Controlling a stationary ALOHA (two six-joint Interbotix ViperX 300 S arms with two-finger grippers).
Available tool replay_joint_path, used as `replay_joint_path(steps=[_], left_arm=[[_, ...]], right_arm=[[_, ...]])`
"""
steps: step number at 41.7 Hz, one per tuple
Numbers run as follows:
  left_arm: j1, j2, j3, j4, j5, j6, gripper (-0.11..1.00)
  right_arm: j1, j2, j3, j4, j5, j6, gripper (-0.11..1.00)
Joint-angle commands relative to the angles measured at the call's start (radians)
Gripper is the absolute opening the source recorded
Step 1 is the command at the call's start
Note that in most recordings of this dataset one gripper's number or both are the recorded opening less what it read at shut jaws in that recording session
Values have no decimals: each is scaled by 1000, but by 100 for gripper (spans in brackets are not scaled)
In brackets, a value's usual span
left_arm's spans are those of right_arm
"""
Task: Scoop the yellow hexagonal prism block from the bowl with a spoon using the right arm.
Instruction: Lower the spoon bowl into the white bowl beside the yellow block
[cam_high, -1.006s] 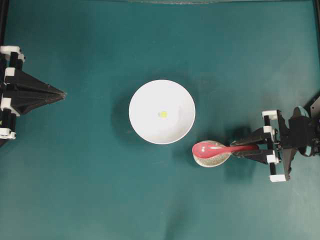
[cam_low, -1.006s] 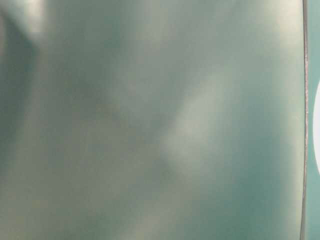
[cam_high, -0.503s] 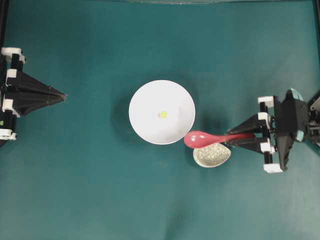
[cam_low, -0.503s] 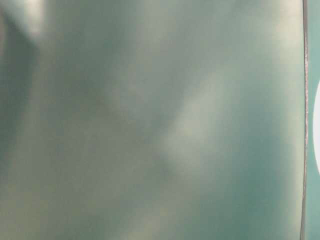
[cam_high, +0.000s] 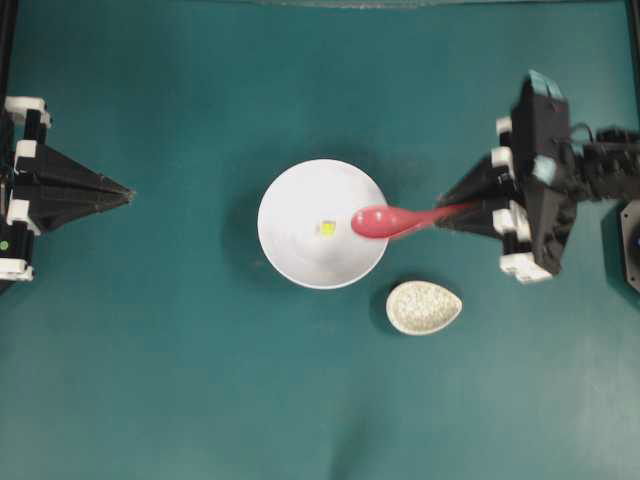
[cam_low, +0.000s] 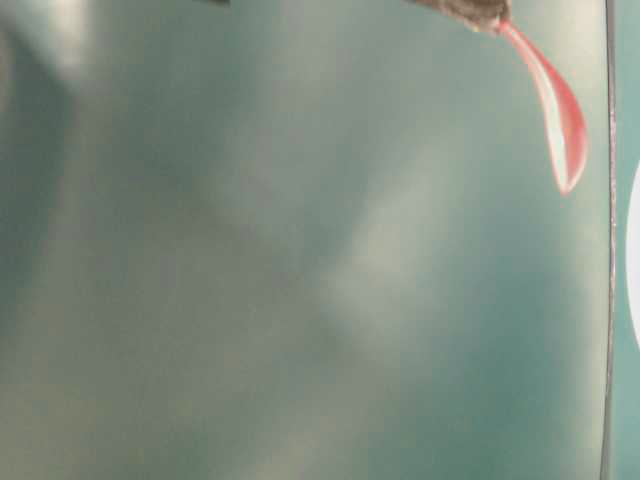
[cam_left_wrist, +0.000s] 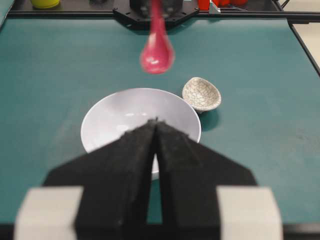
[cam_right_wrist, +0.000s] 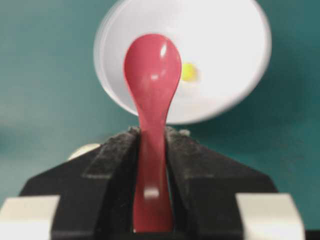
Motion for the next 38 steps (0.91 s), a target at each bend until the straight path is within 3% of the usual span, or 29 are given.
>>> replay_joint_path(steps=[1, 8, 21, 28, 38], left_arm=[[-2, 5, -15, 2, 2, 2, 1], [0, 6, -14, 2, 17, -2, 1], [0, 9, -14, 2, 11, -3, 1], [-2, 11, -14, 2, 5, 0, 1], [0, 11, -14, 2, 5, 0, 1]], right_arm=[[-51, 23, -66, -32, 63, 0, 24], [-72, 103, -152, -67, 156, 3, 24], [-72, 275, -325, -74, 322, 34, 24], [-72, 345, -410, -95, 420, 69, 24], [-72, 400, -476, -163, 525, 147, 24]])
